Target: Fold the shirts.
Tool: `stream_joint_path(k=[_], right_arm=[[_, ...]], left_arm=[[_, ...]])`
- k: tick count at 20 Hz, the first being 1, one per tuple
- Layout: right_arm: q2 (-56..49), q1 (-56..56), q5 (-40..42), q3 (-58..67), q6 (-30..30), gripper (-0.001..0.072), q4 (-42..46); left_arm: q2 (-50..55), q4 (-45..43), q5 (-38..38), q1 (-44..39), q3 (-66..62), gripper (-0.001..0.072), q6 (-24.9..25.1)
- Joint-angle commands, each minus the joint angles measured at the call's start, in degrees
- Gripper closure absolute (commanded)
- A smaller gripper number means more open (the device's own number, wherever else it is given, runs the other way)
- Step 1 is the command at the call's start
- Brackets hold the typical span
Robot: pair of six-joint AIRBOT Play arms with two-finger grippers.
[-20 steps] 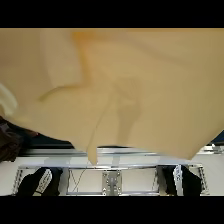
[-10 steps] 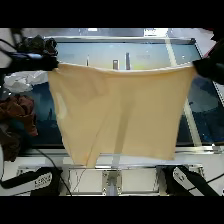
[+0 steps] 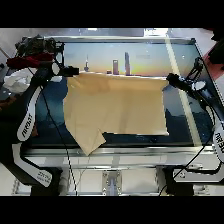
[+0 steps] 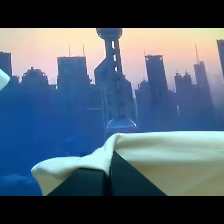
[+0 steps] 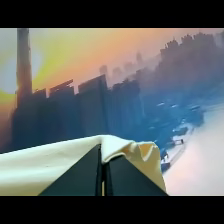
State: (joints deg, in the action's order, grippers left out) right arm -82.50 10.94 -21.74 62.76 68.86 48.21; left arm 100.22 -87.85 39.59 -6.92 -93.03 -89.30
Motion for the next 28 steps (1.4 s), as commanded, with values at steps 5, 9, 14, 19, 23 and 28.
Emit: stream_joint_path(k=[5,9,14,19,23,28], right_arm=[[4.70,3.13,-13.18,-0.15,0.79,0.0687,9.88],[4.66,3.08,-21.97,-2.56,2.38,0.0687,14.71],[4.57,2.36,-21.68,-8.57,2.36,0.0683,13.03],[5.35,2.82,-25.88,-6.75,2.29,0.0327,10.56],[12.44,6.97,-36.65,-2.12,4.74,0.0324,16.98],[22.47,18.78,-52.54,-15.69,6.32,0.0262,17.25]], left_arm=[[-3.65,-5.33,24.28,-0.20,-0.81,0.0692,4.33],[-3.61,-4.74,26.34,-0.22,5.11,0.0692,3.96],[-3.08,0.07,21.62,-0.22,12.92,0.0680,3.61],[-4.07,0.20,25.83,-0.17,8.72,0.0055,3.85],[-14.19,0.48,31.01,-0.15,6.95,0.0055,5.18],[-32.72,0.50,32.35,0.96,20.33,0.0055,3.10]])
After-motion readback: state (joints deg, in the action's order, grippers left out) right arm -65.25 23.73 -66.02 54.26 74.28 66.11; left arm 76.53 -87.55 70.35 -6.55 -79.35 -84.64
